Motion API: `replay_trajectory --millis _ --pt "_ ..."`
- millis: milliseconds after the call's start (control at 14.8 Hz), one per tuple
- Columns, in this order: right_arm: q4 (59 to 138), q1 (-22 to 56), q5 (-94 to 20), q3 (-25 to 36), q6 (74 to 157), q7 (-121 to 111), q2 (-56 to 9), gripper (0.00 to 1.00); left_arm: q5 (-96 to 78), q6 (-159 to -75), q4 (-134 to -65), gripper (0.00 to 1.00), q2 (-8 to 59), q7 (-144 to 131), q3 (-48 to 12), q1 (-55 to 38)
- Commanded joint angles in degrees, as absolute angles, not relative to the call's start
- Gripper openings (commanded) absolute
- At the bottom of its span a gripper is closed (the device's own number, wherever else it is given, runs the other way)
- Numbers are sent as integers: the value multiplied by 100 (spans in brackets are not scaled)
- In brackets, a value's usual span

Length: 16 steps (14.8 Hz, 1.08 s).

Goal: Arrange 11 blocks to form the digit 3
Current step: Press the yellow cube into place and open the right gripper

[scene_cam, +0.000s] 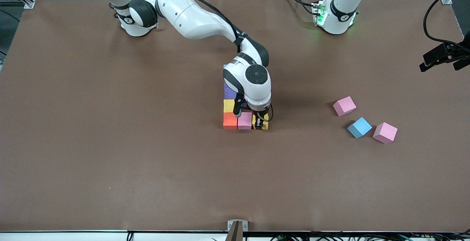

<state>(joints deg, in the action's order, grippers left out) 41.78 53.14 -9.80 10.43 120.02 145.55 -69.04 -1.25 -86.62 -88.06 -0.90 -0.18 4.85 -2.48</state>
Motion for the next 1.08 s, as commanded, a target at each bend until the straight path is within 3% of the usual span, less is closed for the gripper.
replay_trajectory --millis 0,1015 --pt "4201 5326 -853 1046 11971 14520 -6882 0 -229 -8657 -8675 100 -26 9 536 -290" --pt "4201 5317 -782 1046 11821 14379 -6882 0 -229 -8657 -8675 100 -26 9 527 -299"
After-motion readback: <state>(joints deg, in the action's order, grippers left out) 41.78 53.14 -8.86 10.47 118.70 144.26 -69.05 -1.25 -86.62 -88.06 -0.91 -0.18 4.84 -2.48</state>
